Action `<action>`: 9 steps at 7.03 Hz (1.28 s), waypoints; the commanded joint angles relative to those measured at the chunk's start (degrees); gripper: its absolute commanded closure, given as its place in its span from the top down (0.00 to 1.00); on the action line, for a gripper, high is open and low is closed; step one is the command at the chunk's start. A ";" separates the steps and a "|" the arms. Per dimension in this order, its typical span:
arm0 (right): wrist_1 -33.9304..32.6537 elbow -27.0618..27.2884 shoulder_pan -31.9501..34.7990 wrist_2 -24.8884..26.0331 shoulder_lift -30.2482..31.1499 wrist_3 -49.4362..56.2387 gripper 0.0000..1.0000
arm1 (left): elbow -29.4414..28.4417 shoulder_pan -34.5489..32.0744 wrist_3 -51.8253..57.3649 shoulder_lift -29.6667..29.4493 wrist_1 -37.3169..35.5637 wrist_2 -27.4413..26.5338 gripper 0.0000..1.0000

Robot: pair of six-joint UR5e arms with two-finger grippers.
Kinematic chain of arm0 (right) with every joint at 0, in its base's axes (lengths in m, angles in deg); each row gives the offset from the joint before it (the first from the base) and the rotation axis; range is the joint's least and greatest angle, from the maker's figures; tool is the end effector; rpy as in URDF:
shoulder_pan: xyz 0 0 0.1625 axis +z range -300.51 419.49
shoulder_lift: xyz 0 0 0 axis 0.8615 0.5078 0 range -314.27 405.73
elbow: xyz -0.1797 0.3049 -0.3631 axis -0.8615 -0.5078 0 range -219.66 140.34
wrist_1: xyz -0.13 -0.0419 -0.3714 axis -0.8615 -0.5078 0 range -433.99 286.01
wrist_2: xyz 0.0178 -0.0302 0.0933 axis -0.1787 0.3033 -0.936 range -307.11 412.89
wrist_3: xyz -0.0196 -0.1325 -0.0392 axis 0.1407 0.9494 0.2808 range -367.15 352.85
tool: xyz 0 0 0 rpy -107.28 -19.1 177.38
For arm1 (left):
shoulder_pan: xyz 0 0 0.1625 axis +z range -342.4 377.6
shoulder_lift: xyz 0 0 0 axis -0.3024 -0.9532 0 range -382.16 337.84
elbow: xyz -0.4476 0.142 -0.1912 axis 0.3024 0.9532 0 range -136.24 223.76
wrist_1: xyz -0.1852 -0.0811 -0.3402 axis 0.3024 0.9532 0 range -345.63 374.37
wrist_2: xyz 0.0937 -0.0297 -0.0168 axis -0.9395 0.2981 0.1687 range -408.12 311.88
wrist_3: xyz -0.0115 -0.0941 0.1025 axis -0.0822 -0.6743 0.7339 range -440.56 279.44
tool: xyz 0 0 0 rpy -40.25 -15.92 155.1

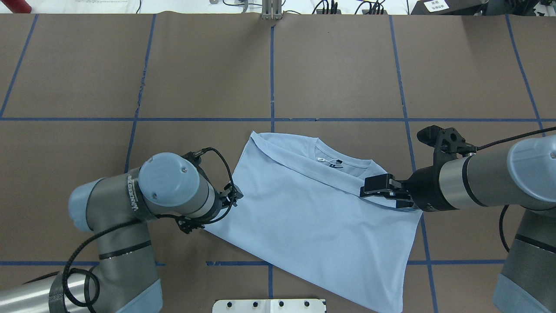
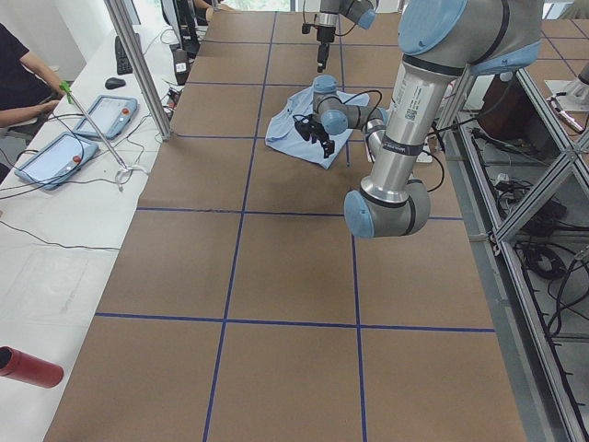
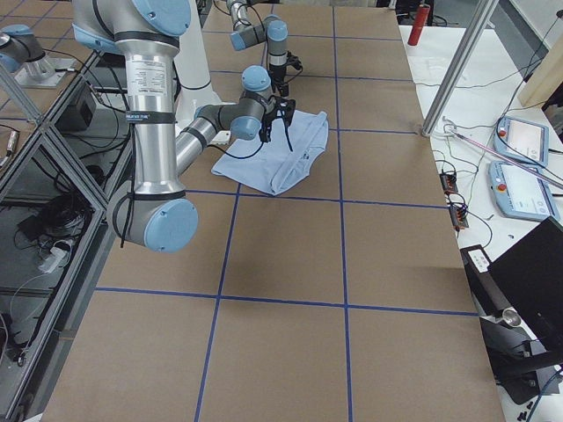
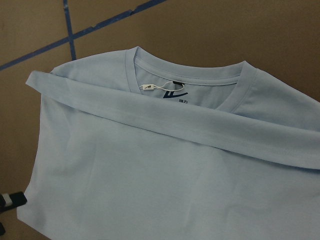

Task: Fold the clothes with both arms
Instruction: 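Hold the shirt with the right gripper while the left gripper grasps its near corner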

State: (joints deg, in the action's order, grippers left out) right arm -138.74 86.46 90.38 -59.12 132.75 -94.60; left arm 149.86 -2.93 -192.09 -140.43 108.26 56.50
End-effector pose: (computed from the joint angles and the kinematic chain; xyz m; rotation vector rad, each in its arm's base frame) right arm -0.3663 -0.3135 0.4000 -0.0091 -1.1606 0.2225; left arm 0.5966 -0.3281 0.3640 -0.2507 0.8478 -0.5792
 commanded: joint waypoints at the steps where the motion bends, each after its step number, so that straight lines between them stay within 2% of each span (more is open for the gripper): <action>1: -0.12 -1.75 0.13 0.05 -3.15 -0.09 1.00 | -0.53 3.38 -6.06 0.32 0.06 -1.08 0.94; 5: -0.29 -1.93 -0.05 0.05 -3.87 -0.18 1.00 | -0.80 2.95 -6.24 1.81 -0.03 -4.33 0.83; 6: -0.38 -2.02 -0.05 0.05 -3.87 -0.18 1.00 | -0.89 2.86 -6.24 1.90 -0.03 -4.42 0.76; 7: -0.29 -2.20 -0.05 0.05 -3.87 -0.18 1.00 | -0.89 2.95 -6.33 2.34 -0.03 -4.42 0.63; 8: -0.29 -2.81 -0.05 0.31 -3.78 -0.18 1.00 | -0.98 3.04 -6.94 2.34 -0.03 -4.42 0.44; 9: -0.38 -2.90 -0.05 0.40 -3.87 -0.18 1.00 | -0.80 3.04 -7.38 2.34 -0.03 -4.42 0.17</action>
State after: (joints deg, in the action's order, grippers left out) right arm -139.05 83.84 90.34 -58.88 128.91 -94.78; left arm 148.95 0.07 -198.93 -138.14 108.23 52.09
